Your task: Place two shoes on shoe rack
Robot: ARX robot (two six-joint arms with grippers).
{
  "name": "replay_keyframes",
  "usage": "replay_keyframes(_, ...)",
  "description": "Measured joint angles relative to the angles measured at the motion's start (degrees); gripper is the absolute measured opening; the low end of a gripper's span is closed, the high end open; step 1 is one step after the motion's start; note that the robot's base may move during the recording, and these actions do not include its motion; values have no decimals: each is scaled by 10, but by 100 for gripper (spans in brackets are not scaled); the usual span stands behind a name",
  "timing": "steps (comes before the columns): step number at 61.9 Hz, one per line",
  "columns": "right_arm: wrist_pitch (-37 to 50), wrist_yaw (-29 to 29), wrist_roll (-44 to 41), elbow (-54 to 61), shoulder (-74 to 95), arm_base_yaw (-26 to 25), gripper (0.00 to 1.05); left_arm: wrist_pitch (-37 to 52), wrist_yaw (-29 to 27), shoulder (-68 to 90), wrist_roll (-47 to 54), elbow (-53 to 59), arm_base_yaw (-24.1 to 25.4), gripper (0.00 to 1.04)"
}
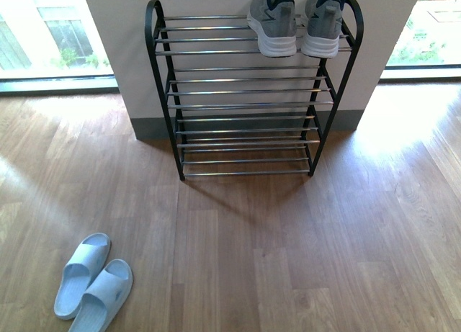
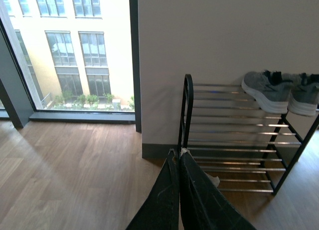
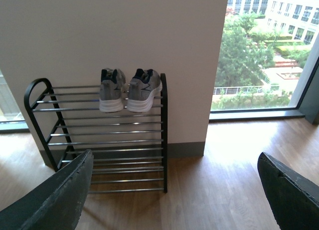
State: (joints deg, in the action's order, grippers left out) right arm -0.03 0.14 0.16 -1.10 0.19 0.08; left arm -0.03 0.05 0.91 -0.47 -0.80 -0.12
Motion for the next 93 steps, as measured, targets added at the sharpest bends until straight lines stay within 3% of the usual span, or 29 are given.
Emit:
replay_keyframes(24, 0, 0, 0, 0, 0, 0, 96, 0, -1, 0, 0, 0, 0, 1)
replay_keyframes(43, 0, -2, 0, 0, 0, 0, 96, 0, -2, 0, 0, 0, 0, 73)
replay_keyframes(52, 0, -2, 0, 0, 0, 0, 96, 0, -2, 0, 0, 0, 0, 97)
replay_keyframes(93, 0, -2, 0, 0, 0, 0, 96, 0, -1, 0, 2, 0, 0, 95)
